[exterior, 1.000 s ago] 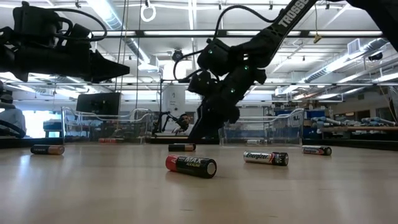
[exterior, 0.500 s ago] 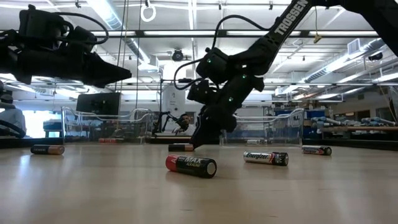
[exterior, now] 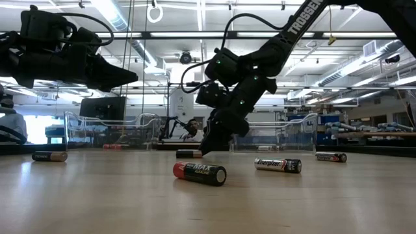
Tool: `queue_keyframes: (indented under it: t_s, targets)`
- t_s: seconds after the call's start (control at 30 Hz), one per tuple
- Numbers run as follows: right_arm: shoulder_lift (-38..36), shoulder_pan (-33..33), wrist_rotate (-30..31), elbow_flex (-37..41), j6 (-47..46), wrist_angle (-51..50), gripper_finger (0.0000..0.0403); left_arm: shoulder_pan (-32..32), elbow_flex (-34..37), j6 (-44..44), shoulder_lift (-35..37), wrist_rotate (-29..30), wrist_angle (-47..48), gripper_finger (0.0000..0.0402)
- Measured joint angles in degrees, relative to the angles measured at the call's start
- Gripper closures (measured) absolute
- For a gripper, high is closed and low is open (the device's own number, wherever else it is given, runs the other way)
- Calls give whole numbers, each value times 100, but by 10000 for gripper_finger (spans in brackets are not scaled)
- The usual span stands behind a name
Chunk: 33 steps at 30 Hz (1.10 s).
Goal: Sort batteries
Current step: Put the silver battery into the top right transparent bin
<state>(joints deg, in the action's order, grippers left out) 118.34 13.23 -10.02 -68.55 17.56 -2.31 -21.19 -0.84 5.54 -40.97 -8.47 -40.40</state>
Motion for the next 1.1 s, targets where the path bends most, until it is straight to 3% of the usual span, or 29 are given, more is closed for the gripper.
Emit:
queue_keyframes:
  t_s: [0.33, 0.57, 0.8, 0.93, 1.1]
  targets:
    - [-730, -96, 204, 30, -2, -459, 351, 0, 0, 6, 0, 0, 6, 266]
    - [-1902, -6, 1153, 29, -121, -1011, 351, 0, 0, 11, 0, 0, 4, 266]
    - [-2907, 953, 2244, 20, -1429, -1640, 351, 0, 0, 22, 0, 3, -17, 266]
    - [-2884, 1746, 2126, 20, -2489, -2289, 351, 0, 0, 22, 0, 3, -61, 266]
    - [-2440, 2074, 1959, 20, -2792, -2434, 351, 0, 0, 22, 0, 31, -63, 266]
